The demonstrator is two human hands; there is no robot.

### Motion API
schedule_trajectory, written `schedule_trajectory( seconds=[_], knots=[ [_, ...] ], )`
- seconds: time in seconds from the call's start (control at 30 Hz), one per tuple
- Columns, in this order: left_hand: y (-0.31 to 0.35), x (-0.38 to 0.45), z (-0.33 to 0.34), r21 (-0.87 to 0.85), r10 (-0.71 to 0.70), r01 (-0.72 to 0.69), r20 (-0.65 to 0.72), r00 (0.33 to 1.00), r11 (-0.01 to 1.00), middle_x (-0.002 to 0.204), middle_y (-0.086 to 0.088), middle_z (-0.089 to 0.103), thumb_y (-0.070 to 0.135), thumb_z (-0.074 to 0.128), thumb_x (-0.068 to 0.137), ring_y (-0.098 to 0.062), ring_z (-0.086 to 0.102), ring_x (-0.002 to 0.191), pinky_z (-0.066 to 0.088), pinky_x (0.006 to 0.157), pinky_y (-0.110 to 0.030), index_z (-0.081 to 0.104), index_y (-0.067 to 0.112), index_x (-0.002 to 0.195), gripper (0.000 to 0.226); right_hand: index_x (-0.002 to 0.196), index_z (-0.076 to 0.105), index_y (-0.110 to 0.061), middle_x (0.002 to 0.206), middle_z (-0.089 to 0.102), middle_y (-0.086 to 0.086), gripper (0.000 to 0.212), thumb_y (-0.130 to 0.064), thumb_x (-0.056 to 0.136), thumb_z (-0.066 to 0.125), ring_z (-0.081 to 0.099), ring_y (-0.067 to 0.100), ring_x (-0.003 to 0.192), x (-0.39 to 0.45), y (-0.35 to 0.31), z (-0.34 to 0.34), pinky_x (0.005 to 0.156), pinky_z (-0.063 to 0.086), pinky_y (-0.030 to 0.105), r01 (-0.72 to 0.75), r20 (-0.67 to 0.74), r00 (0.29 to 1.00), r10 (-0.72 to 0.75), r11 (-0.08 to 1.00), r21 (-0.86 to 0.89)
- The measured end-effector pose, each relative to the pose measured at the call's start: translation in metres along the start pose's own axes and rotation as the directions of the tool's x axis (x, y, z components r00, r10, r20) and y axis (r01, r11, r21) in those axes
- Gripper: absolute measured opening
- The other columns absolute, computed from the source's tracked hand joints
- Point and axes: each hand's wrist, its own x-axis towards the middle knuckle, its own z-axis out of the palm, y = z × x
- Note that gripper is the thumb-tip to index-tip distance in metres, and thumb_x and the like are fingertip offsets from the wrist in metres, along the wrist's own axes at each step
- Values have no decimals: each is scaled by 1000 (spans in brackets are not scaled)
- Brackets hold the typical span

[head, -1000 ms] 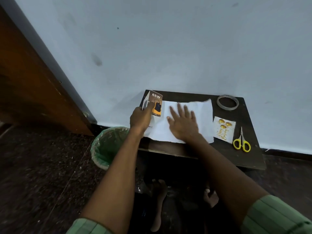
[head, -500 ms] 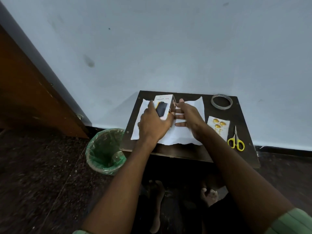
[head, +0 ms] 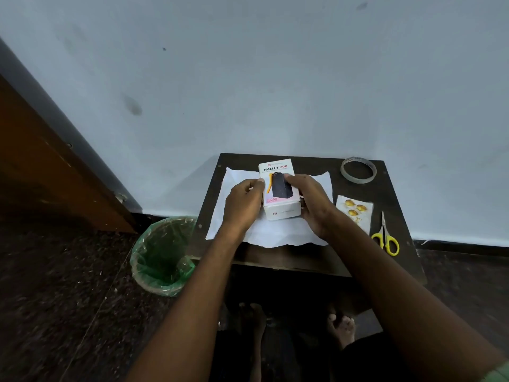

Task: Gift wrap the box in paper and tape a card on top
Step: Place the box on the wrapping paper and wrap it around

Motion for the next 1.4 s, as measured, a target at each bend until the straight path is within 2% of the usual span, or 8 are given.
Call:
schedule_trajectory(
  seconds=[0.27,0.4,0.53,0.63,0.77,0.9,1.1,1.4],
  knots=[
    [2,10,-2,-148,-78,83,37,996,985,87,3,81,28,52,106,-16,68,86,49,81,-31,77,15,92,32,126,69,-23,113,76,10,29,-36,103,57,72,27,104,-2,-6,-8,89,61,47,-21,-114,992,55,959,282],
    [-2,11,0,-147,-86,91,45,995,985,92,-1,81,25,65,97,-14,69,85,45,72,-21,81,7,97,25,121,71,-17,100,76,6,28,-33,99,65,72,23,91,-6,-1,-10,63,57,33,-34,-50,997,52,950,311],
    [-11,15,-4,-166,-25,15,-58,998,986,99,5,82,24,77,94,-11,76,95,60,85,-27,83,20,106,15,113,72,-21,107,77,3,26,-41,98,67,72,25,103,-8,1,-5,86,56,41,20,-27,1000,-15,983,180],
    [-1,11,-10,-230,-71,54,-66,995,972,101,0,82,28,69,103,-4,73,75,55,64,-19,82,15,113,20,119,68,-14,103,78,3,35,-39,94,73,72,22,95,-11,1,-4,82,58,38,42,-3,999,-42,991,123],
    [13,7,-19,-309,-133,154,88,987,939,96,1,81,60,46,108,-10,71,75,55,69,-24,82,20,113,55,122,68,-15,106,80,2,39,-25,87,84,77,22,98,-7,1,-8,80,64,43,127,-84,989,-124,992,26],
    [9,8,-15,-154,-66,87,133,989,984,97,7,83,48,67,101,-14,77,94,54,72,-24,80,22,111,31,130,64,-10,112,77,7,44,-10,90,81,78,21,97,-5,0,-8,77,66,41,188,-155,969,-191,982,-34],
    [-1,7,-8,-39,-119,123,100,988,992,98,6,82,55,58,104,-15,76,96,56,81,-34,80,23,100,39,121,75,-10,107,79,2,25,-12,97,72,74,14,90,-9,3,-10,69,60,26,206,-171,962,-214,976,-64],
    [-5,7,-9,117,-24,22,12,1000,993,92,3,82,68,63,79,-20,78,97,59,98,-51,84,15,92,59,128,73,-16,117,77,0,28,-20,100,69,75,17,105,-1,15,-6,85,65,43,203,-199,953,-230,968,-146]
  ],
)
